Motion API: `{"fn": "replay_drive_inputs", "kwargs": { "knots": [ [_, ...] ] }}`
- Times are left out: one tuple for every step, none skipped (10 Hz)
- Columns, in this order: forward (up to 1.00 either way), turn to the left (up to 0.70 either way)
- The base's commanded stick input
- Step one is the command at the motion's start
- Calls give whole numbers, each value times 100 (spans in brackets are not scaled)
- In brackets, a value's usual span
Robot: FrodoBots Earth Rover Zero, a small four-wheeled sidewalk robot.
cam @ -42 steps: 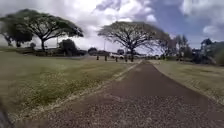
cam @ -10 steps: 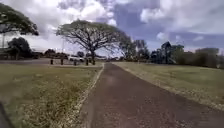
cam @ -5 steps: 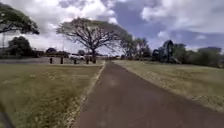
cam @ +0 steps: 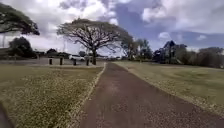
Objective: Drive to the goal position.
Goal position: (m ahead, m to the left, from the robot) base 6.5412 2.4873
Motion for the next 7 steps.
{"fn": "replay_drive_inputs", "kwargs": {
  "knots": [
    [68, 0],
    [67, 0],
    [67, 0],
    [67, 0],
    [68, 0],
    [68, 0],
    [67, 0]
  ]
}}
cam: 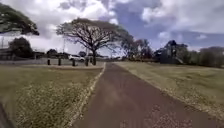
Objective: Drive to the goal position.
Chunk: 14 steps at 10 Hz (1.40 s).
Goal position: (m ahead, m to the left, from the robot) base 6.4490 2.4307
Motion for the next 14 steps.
{"fn": "replay_drive_inputs", "kwargs": {
  "knots": [
    [66, 0],
    [66, 0],
    [67, 0],
    [67, 0],
    [67, 0],
    [67, 0],
    [67, 0],
    [67, 0],
    [67, 0],
    [66, 0],
    [66, 0],
    [67, 0],
    [66, 0],
    [67, 0]
  ]
}}
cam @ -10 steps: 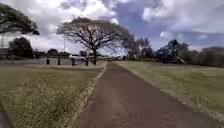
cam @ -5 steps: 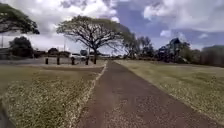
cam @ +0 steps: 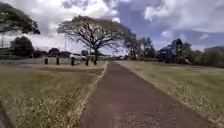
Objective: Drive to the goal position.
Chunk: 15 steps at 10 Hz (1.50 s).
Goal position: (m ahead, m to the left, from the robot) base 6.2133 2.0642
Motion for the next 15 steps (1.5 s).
{"fn": "replay_drive_inputs", "kwargs": {
  "knots": [
    [67, 0],
    [67, 0],
    [67, 0],
    [67, 0],
    [68, 0],
    [70, 0],
    [70, 0],
    [70, 0],
    [69, 1],
    [68, 2],
    [68, 2],
    [68, 2],
    [68, 3],
    [68, 4],
    [68, 5]
  ]
}}
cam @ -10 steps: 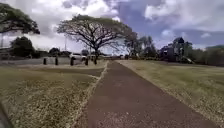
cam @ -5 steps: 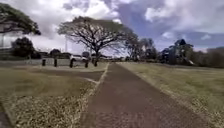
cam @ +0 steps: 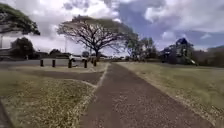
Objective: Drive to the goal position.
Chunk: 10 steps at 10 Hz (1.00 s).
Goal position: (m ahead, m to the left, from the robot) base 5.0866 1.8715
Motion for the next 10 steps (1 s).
{"fn": "replay_drive_inputs", "kwargs": {
  "knots": [
    [68, 6],
    [68, 5],
    [68, 5],
    [68, 6],
    [68, 6],
    [68, 6],
    [68, 8],
    [68, 9],
    [68, 9],
    [68, 11]
  ]
}}
